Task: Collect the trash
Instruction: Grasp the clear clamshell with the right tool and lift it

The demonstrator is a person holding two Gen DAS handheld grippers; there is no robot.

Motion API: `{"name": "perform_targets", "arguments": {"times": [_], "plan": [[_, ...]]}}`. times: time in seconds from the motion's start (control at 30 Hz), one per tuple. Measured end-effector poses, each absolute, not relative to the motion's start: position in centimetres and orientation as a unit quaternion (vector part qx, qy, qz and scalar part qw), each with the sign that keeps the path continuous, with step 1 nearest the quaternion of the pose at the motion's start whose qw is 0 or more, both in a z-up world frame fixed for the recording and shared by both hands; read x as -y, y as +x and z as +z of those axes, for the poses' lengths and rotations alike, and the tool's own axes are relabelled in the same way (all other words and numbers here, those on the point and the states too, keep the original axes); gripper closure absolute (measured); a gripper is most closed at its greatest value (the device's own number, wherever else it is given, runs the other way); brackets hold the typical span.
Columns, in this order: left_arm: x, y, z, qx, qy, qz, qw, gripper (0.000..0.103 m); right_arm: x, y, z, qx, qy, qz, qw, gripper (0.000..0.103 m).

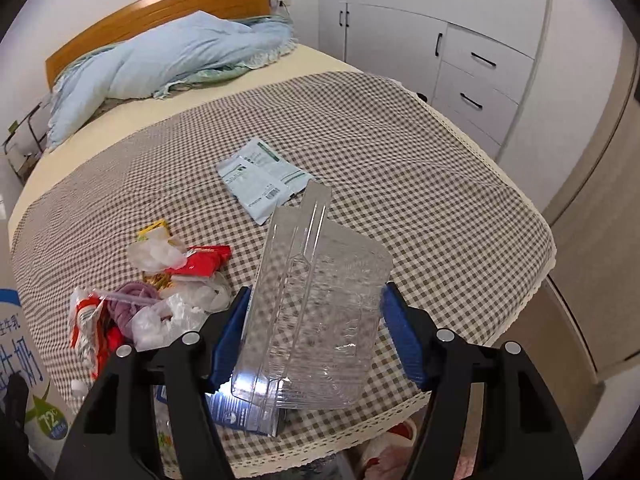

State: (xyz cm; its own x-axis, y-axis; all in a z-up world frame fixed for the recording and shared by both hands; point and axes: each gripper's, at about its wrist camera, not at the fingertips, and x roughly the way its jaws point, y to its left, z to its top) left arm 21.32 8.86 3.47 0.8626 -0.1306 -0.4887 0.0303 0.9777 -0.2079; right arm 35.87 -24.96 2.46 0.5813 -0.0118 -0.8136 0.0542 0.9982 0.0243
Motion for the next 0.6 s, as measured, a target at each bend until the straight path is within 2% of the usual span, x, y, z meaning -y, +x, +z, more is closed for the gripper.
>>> {"name": "perform_targets", "arguments": {"times": [0.6], "plan": [[-7.1,17.3,5.3,-0.282,-0.062,-0.046,0.956,0.032,26.2,28.4,4.2,-0.393,-0.011,0.075,0.917,0.039]]}}
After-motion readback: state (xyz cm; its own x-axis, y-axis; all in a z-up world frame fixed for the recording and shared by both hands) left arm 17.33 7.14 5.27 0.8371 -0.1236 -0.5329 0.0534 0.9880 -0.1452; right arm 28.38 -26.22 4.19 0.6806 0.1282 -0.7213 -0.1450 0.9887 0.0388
